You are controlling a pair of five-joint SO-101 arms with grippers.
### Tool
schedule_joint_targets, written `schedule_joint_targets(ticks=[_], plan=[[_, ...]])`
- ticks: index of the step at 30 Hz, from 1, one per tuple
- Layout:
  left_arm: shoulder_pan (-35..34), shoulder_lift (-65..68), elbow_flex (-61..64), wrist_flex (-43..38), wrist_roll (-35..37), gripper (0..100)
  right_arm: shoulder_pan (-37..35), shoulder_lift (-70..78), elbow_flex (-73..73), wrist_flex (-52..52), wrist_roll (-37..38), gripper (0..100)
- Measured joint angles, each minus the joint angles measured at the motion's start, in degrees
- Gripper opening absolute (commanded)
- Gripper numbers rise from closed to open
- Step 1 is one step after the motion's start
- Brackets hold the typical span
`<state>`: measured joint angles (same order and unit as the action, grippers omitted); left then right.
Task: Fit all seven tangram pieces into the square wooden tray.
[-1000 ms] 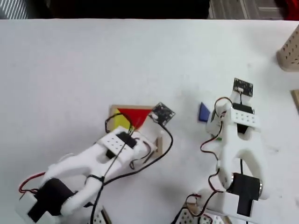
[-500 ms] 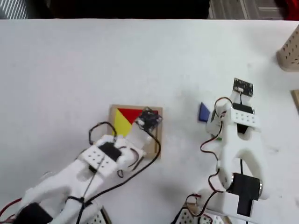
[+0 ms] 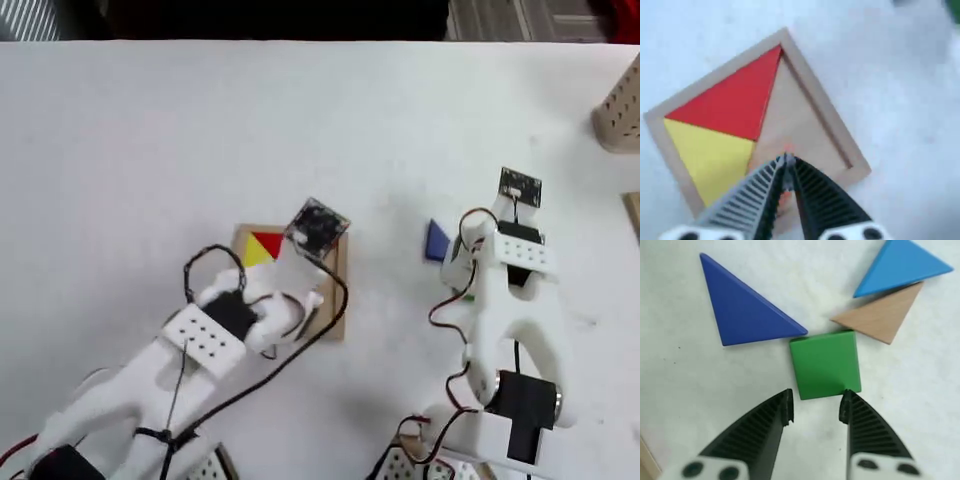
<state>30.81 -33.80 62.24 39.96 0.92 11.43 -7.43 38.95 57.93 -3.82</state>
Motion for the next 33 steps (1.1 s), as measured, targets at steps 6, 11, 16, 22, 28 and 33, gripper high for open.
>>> schedule_joint_targets(ticks=[6,11,16,22,28,33], plan=[[6.86,3.43,-1.93,-8.18,8.88,2,0.00,0.00,0.00,0.00,0.00,15.5],[7.56,18.11,-7.30,-13.80,9.58,2,0.00,0.00,0.00,0.00,0.00,15.5],[4.57,30.59,-13.45,-15.56,9.85,2,0.00,0.00,0.00,0.00,0.00,15.5],[3.87,34.11,-16.26,-16.18,9.85,2,0.00,0.00,0.00,0.00,0.00,15.5],[0.26,34.11,-16.26,-16.35,10.81,2,0.00,0.00,0.00,0.00,0.00,15.5],[-0.88,34.11,-16.09,-16.26,12.57,2,0.00,0.00,0.00,0.00,0.00,15.5]])
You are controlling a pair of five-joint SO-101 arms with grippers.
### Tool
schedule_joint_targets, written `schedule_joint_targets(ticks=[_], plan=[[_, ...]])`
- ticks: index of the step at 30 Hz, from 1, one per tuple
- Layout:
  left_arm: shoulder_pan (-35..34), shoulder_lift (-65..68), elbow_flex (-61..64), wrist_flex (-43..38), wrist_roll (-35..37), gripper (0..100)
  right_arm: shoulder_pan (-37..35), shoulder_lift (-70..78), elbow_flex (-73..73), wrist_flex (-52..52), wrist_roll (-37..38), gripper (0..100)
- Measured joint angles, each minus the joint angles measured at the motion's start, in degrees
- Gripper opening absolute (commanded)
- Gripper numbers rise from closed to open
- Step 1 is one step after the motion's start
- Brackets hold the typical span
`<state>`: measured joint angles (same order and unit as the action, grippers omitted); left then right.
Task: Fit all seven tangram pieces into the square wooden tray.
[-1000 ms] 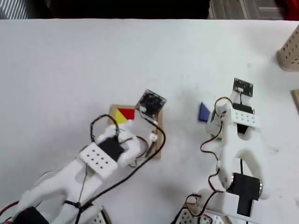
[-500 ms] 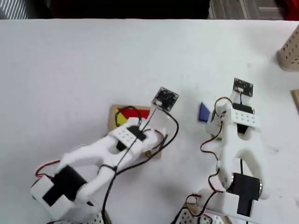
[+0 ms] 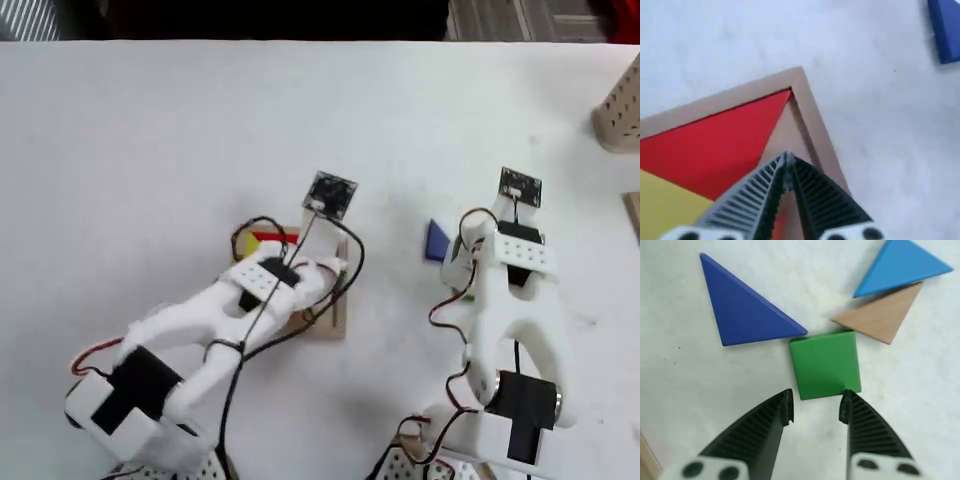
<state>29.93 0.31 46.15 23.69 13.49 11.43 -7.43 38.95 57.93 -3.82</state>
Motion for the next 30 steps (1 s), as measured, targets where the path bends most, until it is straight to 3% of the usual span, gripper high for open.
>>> schedule_joint_targets(ticks=[7,18,30], plan=[[0.00,-1.58,2.11,4.48,0.09,2,0.00,0.00,0.00,0.00,0.00,15.5],[-0.62,-14.86,15.03,4.84,0.09,2,0.00,0.00,0.00,0.00,0.00,15.5],[-2.20,-15.65,15.21,5.54,0.09,2,0.00,0.00,0.00,0.00,0.00,15.5]])
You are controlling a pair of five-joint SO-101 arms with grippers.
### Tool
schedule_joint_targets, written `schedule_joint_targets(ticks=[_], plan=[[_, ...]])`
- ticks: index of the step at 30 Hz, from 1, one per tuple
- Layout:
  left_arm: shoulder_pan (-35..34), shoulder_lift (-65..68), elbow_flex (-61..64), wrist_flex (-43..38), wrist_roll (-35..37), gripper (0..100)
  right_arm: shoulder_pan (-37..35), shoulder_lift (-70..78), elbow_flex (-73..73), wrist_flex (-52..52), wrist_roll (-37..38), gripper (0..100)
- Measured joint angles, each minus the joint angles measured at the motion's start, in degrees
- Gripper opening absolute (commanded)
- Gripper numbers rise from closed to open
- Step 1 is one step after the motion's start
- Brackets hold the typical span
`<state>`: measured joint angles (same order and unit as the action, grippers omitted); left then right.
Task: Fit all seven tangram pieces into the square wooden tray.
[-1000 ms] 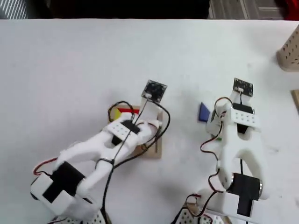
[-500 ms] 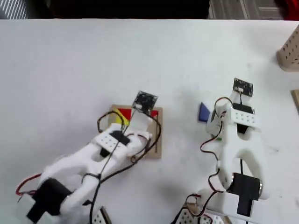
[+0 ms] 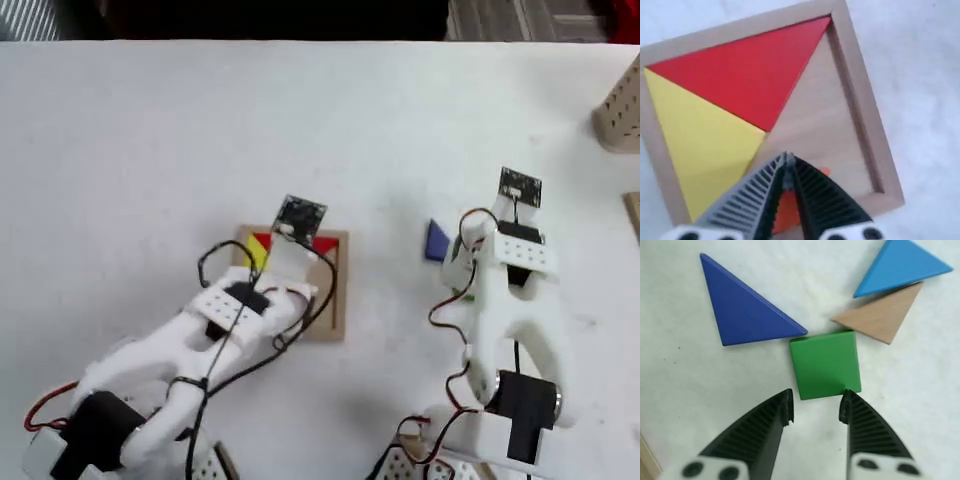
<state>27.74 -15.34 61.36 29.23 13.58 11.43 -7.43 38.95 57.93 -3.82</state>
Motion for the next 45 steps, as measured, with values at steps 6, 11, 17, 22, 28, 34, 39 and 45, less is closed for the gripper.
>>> schedule_joint_targets(ticks=[6,11,17,22,28,34,39,45], plan=[[0.18,0.00,-1.76,0.00,-1.67,2,0.00,0.00,0.00,0.00,0.00,15.5],[3.69,0.00,-2.02,0.35,-6.68,2,0.00,0.00,0.00,0.00,0.00,15.5],[8.70,0.00,-2.55,3.08,-12.57,2,0.00,0.00,0.00,0.00,0.00,15.5],[9.14,0.00,-2.55,3.25,-13.63,2,0.00,0.00,0.00,0.00,0.00,15.5],[9.32,0.00,-2.55,3.52,-13.63,2,0.00,0.00,0.00,0.00,0.00,15.5],[4.22,1.93,-2.64,3.52,-13.54,2,0.00,0.00,0.00,0.00,0.00,15.5],[3.16,2.20,-3.08,3.52,-13.45,2,0.00,0.00,0.00,0.00,0.00,15.5],[2.99,0.53,-3.08,5.27,-13.45,2,0.00,0.00,0.00,0.00,0.00,15.5]])
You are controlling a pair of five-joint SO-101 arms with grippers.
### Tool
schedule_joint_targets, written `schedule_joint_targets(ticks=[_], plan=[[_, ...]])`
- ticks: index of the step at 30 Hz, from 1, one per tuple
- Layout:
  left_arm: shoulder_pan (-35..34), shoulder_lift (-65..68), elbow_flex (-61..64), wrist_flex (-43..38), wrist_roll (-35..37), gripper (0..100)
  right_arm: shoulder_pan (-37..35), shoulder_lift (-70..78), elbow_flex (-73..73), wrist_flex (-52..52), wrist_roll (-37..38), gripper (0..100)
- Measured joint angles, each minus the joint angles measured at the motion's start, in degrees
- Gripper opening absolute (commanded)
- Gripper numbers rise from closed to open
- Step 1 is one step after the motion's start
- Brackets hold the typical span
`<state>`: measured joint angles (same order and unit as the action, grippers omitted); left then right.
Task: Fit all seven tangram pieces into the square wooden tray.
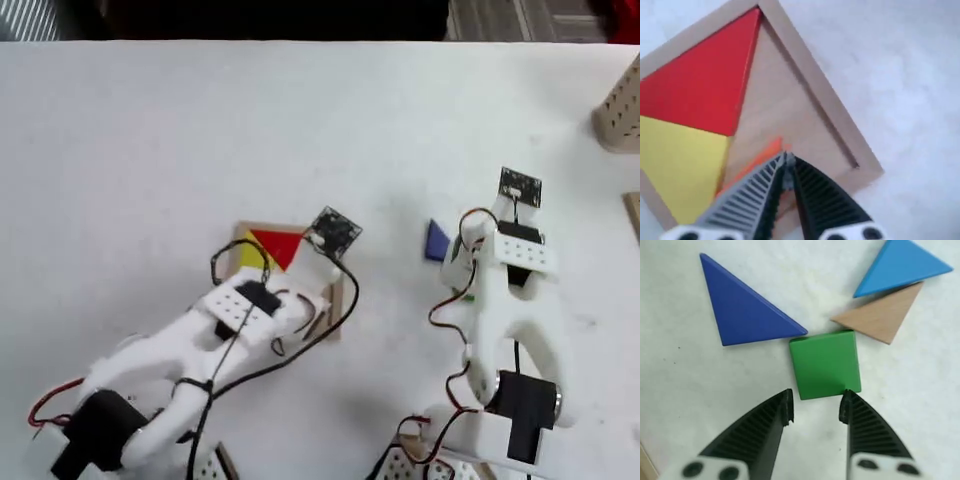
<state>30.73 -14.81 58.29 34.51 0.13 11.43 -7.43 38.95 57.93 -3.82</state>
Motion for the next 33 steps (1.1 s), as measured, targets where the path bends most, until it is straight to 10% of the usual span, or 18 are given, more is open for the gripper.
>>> schedule_joint_targets(ticks=[18,25,33], plan=[[1.85,-9.32,0.09,6.51,-12.48,2,0.00,0.00,0.00,0.00,0.00,15.5],[2.29,-5.89,0.09,-8.18,4.66,2,0.00,0.00,0.00,0.00,0.00,15.5],[2.11,10.90,-5.71,-12.22,7.65,2,0.00,0.00,0.00,0.00,0.00,15.5]])
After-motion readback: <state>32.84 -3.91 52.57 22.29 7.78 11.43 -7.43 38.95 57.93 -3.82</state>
